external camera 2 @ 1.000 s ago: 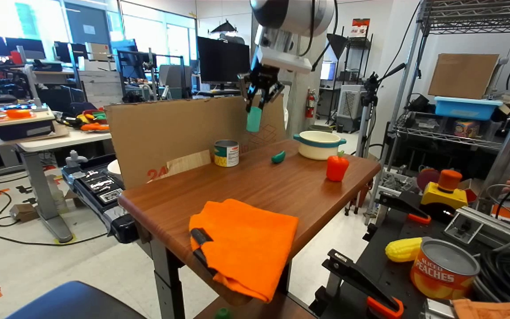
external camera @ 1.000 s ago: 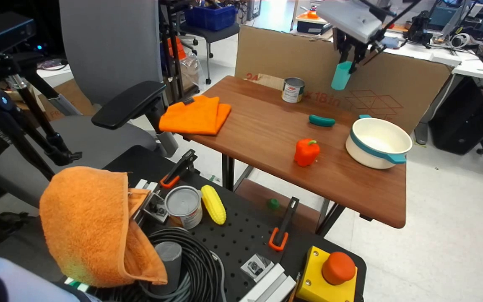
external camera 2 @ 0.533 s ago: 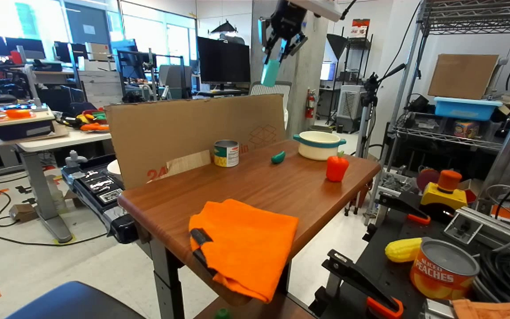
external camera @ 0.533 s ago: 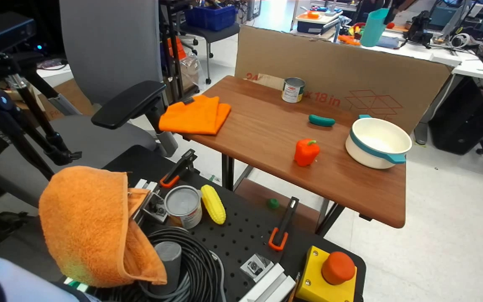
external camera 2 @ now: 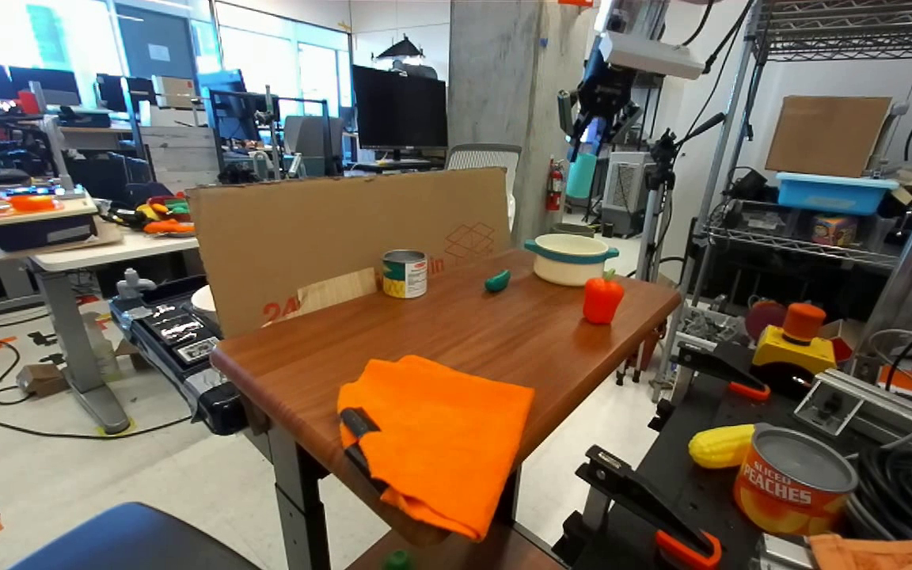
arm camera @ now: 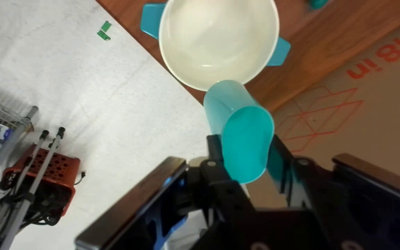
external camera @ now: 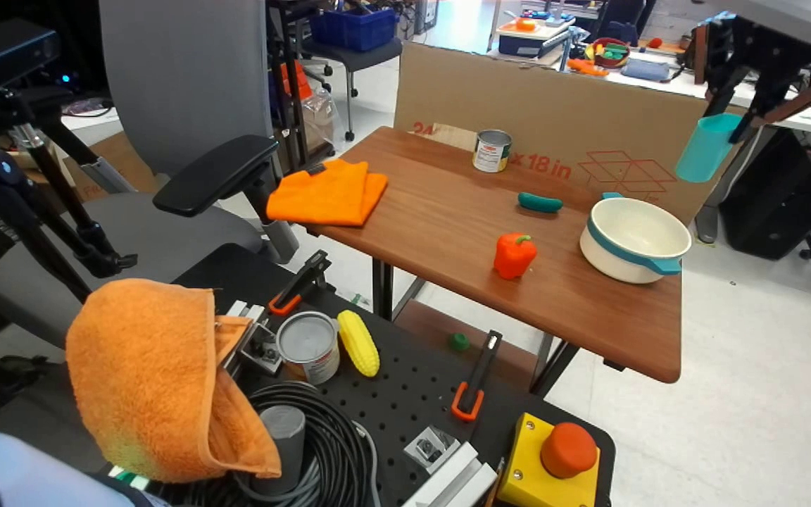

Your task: Put the blue cup into the pot

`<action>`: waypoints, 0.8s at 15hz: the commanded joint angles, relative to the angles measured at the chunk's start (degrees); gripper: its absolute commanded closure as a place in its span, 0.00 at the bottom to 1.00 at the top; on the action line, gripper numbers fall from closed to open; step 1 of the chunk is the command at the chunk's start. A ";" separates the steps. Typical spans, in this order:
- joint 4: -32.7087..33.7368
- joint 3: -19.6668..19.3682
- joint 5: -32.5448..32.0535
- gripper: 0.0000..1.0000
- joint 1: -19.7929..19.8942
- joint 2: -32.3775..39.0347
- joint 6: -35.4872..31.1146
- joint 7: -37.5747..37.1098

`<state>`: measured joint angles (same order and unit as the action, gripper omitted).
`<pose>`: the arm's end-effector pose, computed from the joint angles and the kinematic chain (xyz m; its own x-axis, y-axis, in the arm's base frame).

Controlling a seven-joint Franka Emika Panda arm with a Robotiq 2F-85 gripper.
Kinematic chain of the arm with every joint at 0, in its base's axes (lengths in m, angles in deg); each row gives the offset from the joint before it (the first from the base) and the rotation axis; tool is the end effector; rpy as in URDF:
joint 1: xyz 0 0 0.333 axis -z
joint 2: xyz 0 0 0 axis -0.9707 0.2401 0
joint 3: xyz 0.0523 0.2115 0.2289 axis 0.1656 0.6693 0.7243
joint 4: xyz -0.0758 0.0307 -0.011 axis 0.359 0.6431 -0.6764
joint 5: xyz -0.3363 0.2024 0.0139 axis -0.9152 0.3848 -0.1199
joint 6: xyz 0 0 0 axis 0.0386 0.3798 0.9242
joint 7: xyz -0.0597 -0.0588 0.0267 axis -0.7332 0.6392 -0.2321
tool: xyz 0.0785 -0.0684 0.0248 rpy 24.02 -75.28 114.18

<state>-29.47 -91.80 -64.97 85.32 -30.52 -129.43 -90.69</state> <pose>0.5658 -0.2270 0.3569 0.7588 -0.5810 0.2944 -0.5916 -0.8039 -0.0617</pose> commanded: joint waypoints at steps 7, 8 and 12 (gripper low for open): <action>-2.08 1.46 3.14 0.89 0.46 6.45 -3.73 -1.34; -1.99 1.37 2.98 0.89 0.38 7.13 -3.98 -1.36; -1.16 0.97 2.06 0.89 0.11 10.33 -5.36 -1.51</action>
<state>-31.74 -90.92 -63.15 85.39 -22.48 -132.85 -91.90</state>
